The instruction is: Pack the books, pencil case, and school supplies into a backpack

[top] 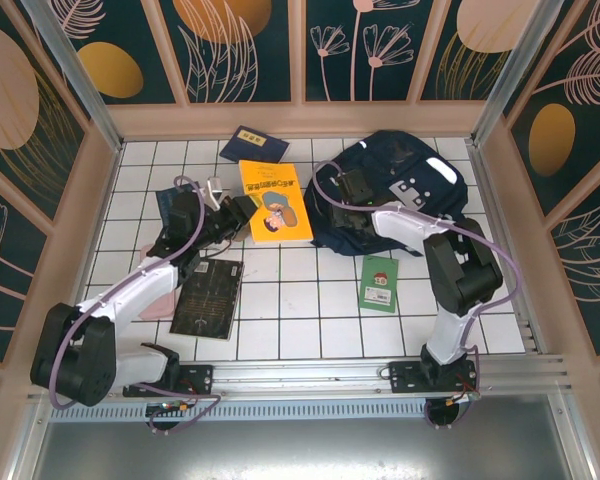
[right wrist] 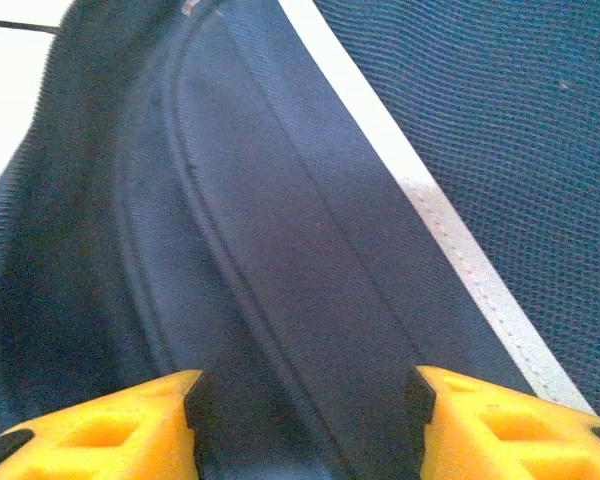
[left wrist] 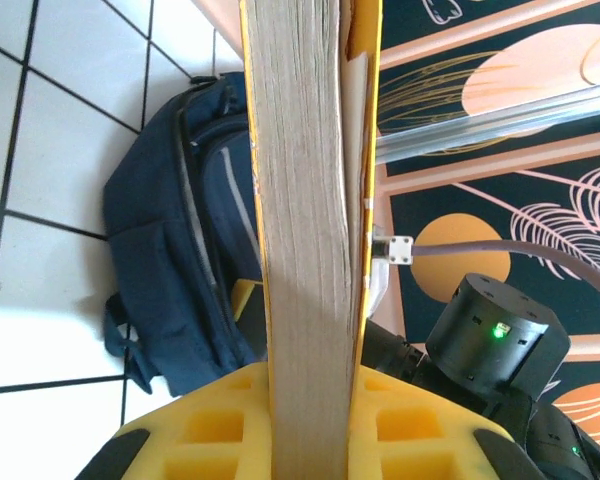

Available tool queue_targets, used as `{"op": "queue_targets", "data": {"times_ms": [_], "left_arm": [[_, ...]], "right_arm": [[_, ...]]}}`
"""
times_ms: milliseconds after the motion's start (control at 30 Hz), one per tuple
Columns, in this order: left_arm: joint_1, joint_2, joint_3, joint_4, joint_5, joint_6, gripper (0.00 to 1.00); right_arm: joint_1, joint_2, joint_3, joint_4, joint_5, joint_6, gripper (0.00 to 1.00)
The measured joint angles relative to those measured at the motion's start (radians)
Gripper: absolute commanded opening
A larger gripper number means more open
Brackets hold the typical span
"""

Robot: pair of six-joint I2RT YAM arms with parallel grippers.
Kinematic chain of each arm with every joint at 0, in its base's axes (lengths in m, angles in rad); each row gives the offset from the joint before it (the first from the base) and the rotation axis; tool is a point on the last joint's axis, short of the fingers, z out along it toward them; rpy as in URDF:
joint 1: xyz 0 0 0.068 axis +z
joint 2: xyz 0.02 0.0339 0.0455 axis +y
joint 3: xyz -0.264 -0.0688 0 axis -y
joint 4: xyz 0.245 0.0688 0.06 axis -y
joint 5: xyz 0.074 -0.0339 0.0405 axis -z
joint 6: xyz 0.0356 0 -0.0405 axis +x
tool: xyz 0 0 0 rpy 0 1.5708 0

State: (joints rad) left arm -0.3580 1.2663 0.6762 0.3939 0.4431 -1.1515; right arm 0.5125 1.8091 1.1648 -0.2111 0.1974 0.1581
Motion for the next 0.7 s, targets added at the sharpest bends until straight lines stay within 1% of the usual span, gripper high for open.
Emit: {"op": "queue_targets", "data": {"times_ms": [100, 267, 333, 367, 433, 500, 533, 700], "left_arm": [[0.0, -0.028, -0.016, -0.008, -0.006, 0.0, 0.0], [0.0, -0.054, -0.029, -0.009, -0.007, 0.0, 0.0], [0.0, -0.056, -0.03, -0.01, -0.006, 0.0, 0.0], [0.0, -0.056, -0.03, -0.01, -0.006, 0.0, 0.0], [0.0, -0.057, -0.03, -0.01, -0.006, 0.001, 0.0], [0.0, -0.06, -0.031, -0.014, -0.007, 0.007, 0.0], [0.0, -0.062, -0.032, -0.016, -0.007, 0.008, 0.0], [0.0, -0.069, -0.037, -0.021, -0.008, 0.016, 0.0]], "right_arm": [[-0.001, 0.015, 0.0, -0.006, 0.05, -0.005, 0.56], [-0.002, 0.052, 0.005, -0.003, 0.068, -0.016, 0.55], [-0.002, 0.071, 0.01, 0.003, 0.071, -0.014, 0.47], [-0.002, 0.076, 0.014, 0.006, 0.072, -0.015, 0.4], [-0.001, 0.082, 0.019, 0.016, 0.074, -0.016, 0.25], [-0.001, 0.085, 0.02, 0.026, 0.08, -0.023, 0.05], [-0.001, 0.085, 0.02, 0.028, 0.08, -0.028, 0.0], [0.0, 0.078, 0.031, 0.016, 0.083, -0.034, 0.0]]}}
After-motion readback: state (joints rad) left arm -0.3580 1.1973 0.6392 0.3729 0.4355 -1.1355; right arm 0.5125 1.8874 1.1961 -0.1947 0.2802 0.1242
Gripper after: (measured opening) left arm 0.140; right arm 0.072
